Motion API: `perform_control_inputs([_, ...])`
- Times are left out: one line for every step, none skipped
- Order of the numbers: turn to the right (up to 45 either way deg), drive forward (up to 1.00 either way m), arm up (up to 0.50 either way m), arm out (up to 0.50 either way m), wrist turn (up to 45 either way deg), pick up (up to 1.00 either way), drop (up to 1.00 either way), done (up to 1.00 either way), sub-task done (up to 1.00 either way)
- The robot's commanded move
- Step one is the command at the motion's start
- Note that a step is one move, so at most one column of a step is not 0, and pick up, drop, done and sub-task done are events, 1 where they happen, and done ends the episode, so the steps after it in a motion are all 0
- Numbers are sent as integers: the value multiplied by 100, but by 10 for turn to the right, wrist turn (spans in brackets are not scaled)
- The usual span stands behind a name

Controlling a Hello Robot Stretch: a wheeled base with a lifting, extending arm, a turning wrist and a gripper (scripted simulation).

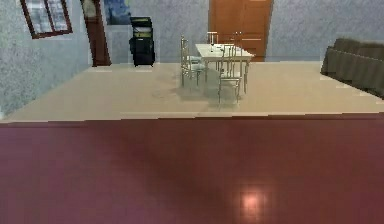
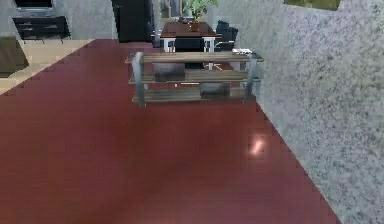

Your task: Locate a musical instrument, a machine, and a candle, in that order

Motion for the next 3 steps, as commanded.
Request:
perform_control_inputs([0, 100, 0, 0, 0, 0, 0, 0, 0])
perform_control_inputs([0, 100, 0, 0, 0, 0, 0, 0, 0])
perform_control_inputs([0, 100, 0, 0, 0, 0, 0, 0, 0])
